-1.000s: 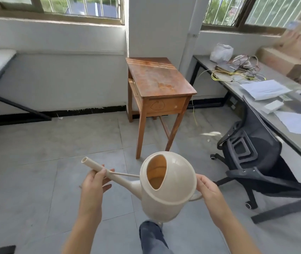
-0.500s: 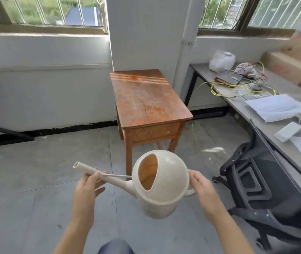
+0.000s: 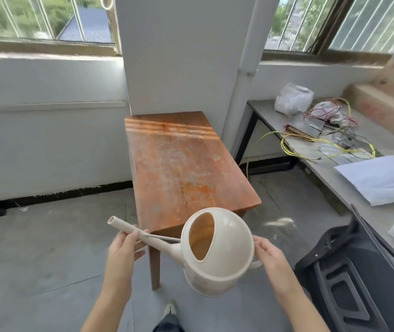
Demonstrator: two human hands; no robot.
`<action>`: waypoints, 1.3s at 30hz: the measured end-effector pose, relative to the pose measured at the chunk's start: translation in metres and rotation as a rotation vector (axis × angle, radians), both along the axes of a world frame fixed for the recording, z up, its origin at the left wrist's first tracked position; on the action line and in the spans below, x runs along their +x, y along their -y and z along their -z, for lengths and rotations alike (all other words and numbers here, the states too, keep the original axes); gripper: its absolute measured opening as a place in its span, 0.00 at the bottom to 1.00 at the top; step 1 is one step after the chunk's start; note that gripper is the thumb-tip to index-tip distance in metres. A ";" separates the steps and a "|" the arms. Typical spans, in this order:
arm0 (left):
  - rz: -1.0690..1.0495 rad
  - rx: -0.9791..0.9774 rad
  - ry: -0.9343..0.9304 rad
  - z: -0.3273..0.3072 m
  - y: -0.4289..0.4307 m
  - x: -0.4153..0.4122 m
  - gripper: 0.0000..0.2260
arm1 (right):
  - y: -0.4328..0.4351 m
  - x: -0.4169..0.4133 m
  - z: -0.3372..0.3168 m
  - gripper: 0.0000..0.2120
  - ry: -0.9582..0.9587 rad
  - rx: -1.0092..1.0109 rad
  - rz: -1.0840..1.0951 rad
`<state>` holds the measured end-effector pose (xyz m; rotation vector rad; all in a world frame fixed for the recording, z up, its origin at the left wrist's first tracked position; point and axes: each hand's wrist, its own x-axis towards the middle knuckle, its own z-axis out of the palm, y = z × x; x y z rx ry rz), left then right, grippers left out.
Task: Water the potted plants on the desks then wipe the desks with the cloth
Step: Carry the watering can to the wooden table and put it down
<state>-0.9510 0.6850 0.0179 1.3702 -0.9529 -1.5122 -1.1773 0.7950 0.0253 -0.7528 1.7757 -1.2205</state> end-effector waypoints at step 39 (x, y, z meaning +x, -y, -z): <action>-0.294 0.061 0.053 0.001 0.287 -0.198 0.09 | 0.380 -0.236 0.016 0.11 -0.023 0.057 -0.294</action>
